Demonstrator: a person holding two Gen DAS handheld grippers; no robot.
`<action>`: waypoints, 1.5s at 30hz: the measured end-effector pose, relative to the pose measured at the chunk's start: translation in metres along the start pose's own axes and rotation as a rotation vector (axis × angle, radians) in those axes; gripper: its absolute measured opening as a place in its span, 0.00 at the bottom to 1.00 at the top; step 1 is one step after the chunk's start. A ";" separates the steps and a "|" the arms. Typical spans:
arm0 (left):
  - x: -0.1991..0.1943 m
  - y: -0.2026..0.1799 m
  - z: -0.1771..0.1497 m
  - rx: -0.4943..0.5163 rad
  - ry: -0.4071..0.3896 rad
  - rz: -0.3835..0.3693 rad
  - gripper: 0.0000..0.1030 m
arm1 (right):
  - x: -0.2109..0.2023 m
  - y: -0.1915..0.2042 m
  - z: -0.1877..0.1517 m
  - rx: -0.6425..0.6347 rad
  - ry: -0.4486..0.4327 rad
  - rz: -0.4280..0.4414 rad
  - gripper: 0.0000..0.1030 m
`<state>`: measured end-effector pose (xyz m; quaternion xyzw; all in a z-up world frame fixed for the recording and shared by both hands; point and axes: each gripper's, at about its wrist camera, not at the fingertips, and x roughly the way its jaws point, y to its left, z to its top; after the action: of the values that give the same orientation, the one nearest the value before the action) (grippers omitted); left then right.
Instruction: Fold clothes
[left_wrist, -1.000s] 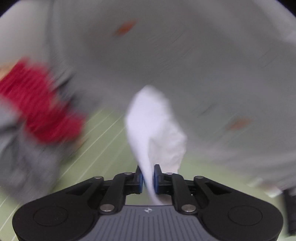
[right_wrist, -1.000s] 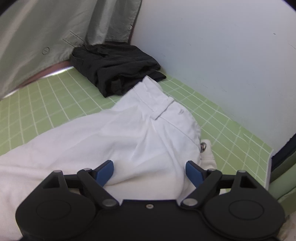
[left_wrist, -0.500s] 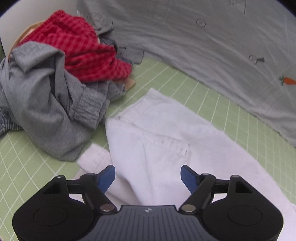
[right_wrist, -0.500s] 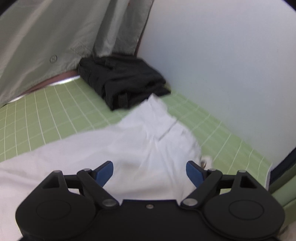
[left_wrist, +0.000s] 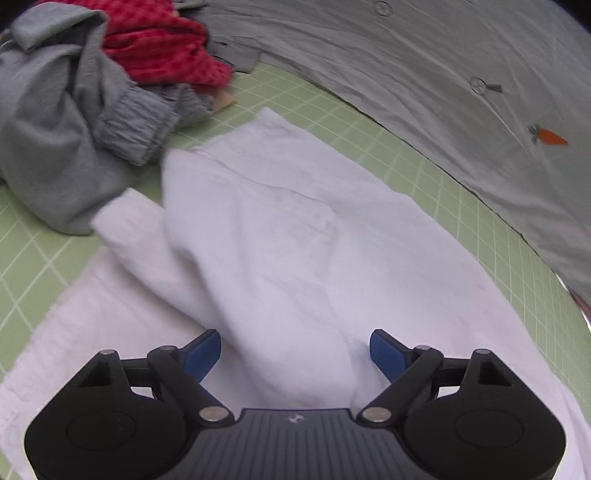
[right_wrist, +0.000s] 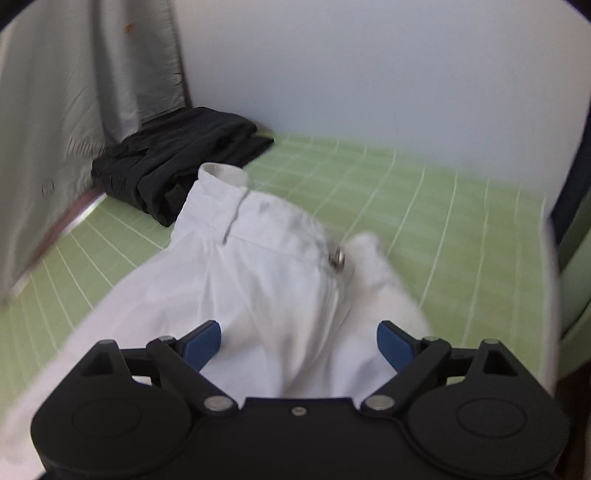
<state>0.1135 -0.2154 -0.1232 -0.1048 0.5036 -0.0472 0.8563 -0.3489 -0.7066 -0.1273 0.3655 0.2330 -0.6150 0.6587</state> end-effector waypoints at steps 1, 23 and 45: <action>0.002 -0.002 0.000 0.003 0.001 0.015 0.78 | 0.002 -0.002 -0.001 0.018 0.015 0.026 0.81; -0.032 -0.005 0.036 0.032 -0.040 0.007 0.15 | -0.035 0.065 0.068 -0.172 -0.139 0.224 0.05; -0.060 0.000 0.119 0.059 -0.241 0.119 0.73 | 0.022 0.124 0.082 -0.469 -0.172 -0.041 0.79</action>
<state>0.1877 -0.1884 -0.0161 -0.0546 0.4008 0.0017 0.9145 -0.2357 -0.7866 -0.0690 0.1444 0.3199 -0.5863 0.7302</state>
